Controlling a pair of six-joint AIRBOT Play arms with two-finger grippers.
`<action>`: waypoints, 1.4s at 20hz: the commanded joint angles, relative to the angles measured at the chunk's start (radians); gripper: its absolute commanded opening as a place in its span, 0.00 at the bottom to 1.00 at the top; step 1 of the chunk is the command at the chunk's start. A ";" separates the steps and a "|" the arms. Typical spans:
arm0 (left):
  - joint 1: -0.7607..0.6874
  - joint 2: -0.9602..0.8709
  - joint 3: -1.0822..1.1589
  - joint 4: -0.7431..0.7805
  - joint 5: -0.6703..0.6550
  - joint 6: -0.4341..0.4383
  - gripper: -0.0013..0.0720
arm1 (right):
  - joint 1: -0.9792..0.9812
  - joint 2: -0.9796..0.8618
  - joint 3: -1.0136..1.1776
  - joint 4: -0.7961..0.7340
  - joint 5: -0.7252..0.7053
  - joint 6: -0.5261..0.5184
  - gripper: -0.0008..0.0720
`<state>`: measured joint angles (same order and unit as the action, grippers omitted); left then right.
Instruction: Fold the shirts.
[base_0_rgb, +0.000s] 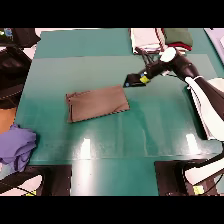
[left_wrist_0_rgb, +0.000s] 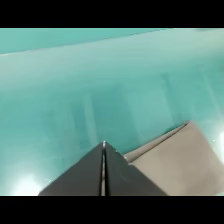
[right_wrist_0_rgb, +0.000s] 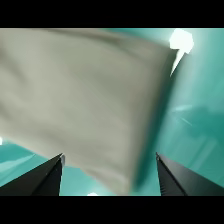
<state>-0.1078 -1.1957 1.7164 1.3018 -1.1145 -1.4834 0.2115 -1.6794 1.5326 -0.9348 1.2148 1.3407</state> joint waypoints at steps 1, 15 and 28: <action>-0.026 0.001 0.000 -0.010 0.026 0.001 0.05 | -0.061 -0.048 -0.104 0.056 -0.018 0.006 0.86; -0.026 0.001 0.000 -0.084 0.026 0.024 0.05 | 0.094 -0.233 0.095 0.304 -0.151 -0.129 0.03; -0.026 0.001 0.000 -0.135 0.032 0.026 0.05 | -0.644 0.266 0.016 -0.139 -0.138 0.066 0.03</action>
<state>-0.1329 -1.1954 1.7161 1.1736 -1.0870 -1.4574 -0.2546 -1.5078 1.5833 -0.9958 1.0740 1.3773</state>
